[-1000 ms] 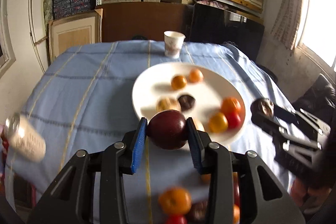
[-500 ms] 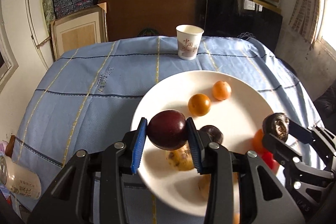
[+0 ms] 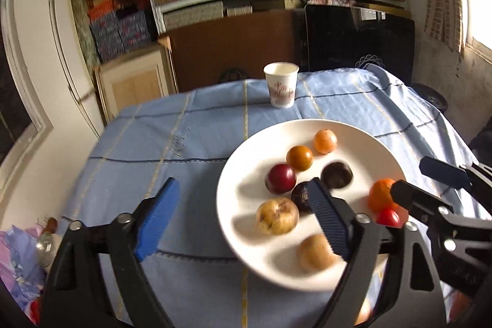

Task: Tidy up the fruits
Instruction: 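Lower both fruits onto the white plate and open both tools, then move both tools back toward the remaining fruit pile, then grasp another dark carved brown ball with the right tool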

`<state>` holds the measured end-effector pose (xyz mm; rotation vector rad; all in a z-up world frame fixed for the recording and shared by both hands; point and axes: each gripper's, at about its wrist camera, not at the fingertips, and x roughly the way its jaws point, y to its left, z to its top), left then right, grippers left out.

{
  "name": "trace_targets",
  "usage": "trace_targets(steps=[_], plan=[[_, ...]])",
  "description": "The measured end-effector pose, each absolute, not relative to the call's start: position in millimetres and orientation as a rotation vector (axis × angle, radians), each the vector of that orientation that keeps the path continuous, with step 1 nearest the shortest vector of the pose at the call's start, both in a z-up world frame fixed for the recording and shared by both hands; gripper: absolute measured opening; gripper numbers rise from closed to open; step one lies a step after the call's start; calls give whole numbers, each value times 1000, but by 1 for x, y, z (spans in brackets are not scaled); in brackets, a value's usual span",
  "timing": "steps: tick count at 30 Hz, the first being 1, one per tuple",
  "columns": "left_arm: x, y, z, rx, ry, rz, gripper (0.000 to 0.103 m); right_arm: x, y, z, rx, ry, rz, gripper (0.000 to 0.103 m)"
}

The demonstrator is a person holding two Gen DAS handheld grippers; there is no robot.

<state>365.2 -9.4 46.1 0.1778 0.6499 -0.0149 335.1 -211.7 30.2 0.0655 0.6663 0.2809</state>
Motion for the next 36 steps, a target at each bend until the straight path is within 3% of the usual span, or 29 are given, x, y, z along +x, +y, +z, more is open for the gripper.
trace_targets(steps=[7,14,32,36], plan=[[300,-10,50,156,621,-40,94,292,-223,22,65,659,271,60],[244,22,9,87,637,-2,98,256,-234,-2,13,691,307,61],[214,48,-6,32,712,-38,98,191,-228,-33,-164,862,568,60],[215,50,-6,15,720,-34,98,188,-223,-37,-189,884,582,55]])
